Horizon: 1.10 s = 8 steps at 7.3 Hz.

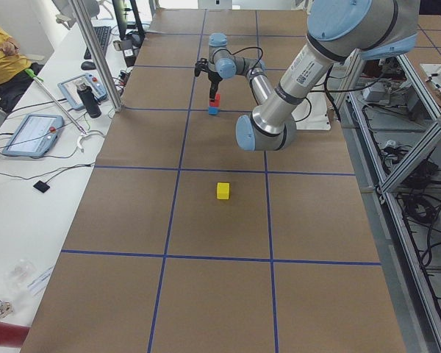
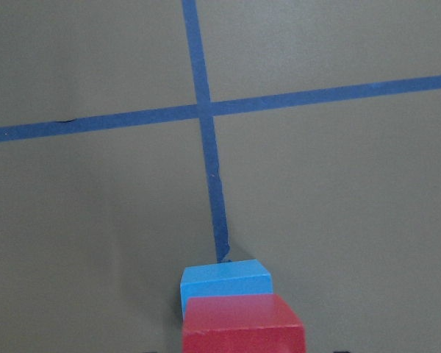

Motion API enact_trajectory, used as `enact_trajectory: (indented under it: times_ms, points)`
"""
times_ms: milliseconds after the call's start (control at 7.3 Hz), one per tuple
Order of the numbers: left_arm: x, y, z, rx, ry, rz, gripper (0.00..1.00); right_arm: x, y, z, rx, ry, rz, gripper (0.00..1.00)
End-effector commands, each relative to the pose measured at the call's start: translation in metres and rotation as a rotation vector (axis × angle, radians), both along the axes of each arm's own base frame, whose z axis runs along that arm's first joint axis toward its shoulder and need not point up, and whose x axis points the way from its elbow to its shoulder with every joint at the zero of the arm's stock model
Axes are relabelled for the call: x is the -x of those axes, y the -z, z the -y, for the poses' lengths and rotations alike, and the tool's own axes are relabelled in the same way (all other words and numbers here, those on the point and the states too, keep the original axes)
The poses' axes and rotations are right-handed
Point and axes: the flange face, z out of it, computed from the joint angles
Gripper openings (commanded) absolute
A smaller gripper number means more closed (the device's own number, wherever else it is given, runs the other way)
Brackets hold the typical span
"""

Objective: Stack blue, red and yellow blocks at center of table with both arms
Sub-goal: 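Withdraw the left gripper and move it over the yellow cube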

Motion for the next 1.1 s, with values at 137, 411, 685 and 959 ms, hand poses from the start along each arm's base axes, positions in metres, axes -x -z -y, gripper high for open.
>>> enact_trajectory:
  times_ms: [137,411,685,959]
  points:
    - [0.106,-0.02,0.0,-0.112,-0.095,0.019,1.0,0.0,0.001,0.001,-0.004,0.0,0.0,1.0]
    - [0.22,-0.109,-0.015,-0.228,-0.211,0.043,1.0,0.0,0.001,0.001,-0.003,-0.001,0.002,1.0]
    - [0.3,-0.202,-0.027,-0.336,-0.309,0.148,1.0,0.0,0.001,0.001,-0.004,0.0,0.001,1.0]
    - [0.339,-0.287,-0.052,-0.301,-0.325,0.171,1.0,0.0,0.002,0.001,-0.003,-0.001,0.002,1.0]
